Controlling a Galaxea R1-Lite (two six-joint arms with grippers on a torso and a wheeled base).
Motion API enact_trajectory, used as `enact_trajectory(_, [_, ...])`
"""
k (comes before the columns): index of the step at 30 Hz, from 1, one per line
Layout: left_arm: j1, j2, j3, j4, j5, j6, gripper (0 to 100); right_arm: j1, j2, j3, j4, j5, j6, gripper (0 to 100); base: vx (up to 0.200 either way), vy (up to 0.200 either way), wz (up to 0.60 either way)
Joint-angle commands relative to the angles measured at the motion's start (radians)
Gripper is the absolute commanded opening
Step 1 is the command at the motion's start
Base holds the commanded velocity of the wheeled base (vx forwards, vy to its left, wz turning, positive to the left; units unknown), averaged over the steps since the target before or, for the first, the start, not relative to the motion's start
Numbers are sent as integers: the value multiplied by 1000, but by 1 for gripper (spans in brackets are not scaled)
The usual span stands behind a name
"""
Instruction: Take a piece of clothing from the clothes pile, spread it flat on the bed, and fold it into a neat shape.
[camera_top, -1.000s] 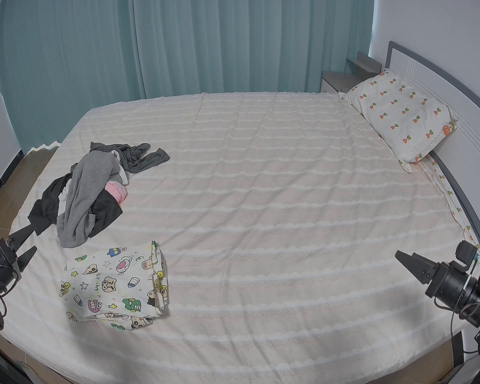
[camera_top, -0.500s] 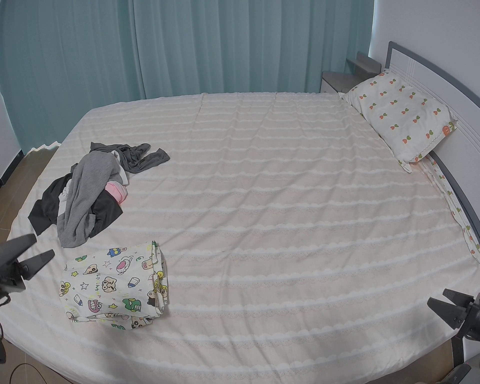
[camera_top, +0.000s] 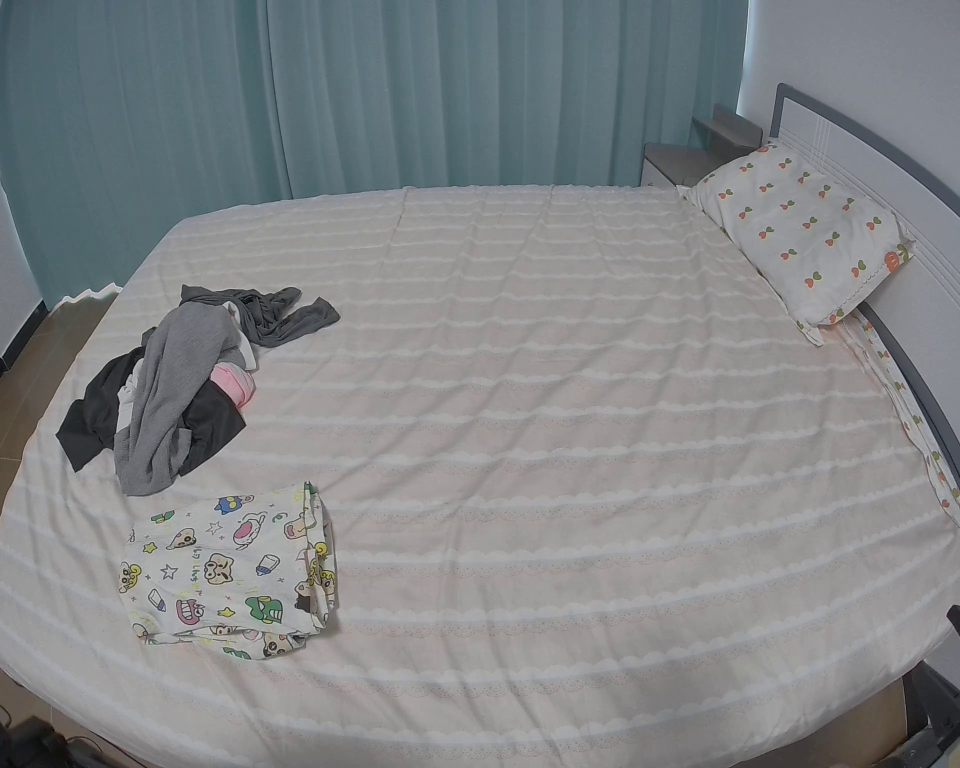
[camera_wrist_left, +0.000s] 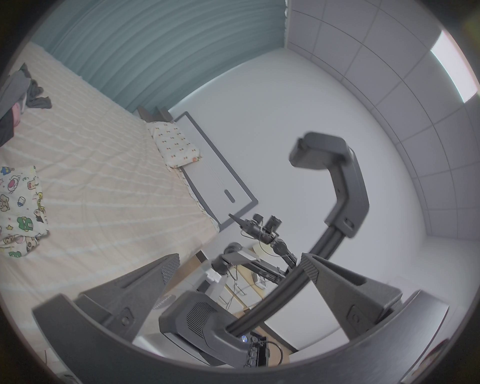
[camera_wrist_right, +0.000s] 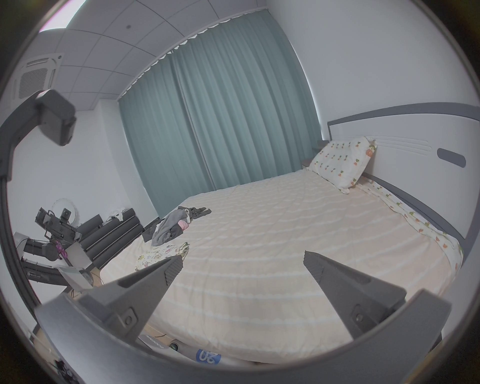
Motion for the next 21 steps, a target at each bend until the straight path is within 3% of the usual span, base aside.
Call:
enact_trajectory(1, [-36, -323, 6, 111, -17, -32, 100, 10, -90, 50, 19, 72, -59, 100, 0, 0, 0])
enact_trajectory(5, [-36, -353, 9, 128, -17, -32, 100, 5, -106, 53, 19, 182, -108, 100, 0, 0, 0])
enact_trajectory(9, [-36, -355, 21, 130, -17, -28, 100, -12, -139, 114, 17, 179, -140, 100, 0, 0, 0])
enact_trajectory(11, [-36, -355, 21, 96, -17, -21, 100, -12, -139, 200, -23, 93, -206, 100, 0, 0, 0])
enact_trajectory(14, [-36, -355, 21, 35, -17, -20, 100, -12, -139, 234, -124, -50, -206, 100, 0, 0, 0])
enact_trajectory(16, [-36, -355, 21, 22, -17, -20, 100, -12, -139, 249, -155, -80, -214, 100, 0, 0, 0])
enact_trajectory(17, [-36, -355, 21, 4, -8, -20, 100, -12, -139, 273, -216, -134, -226, 100, 0, 0, 0])
enact_trajectory(21, [-36, -355, 21, 22, 9, -20, 100, -12, -139, 278, -234, -201, -229, 100, 0, 0, 0])
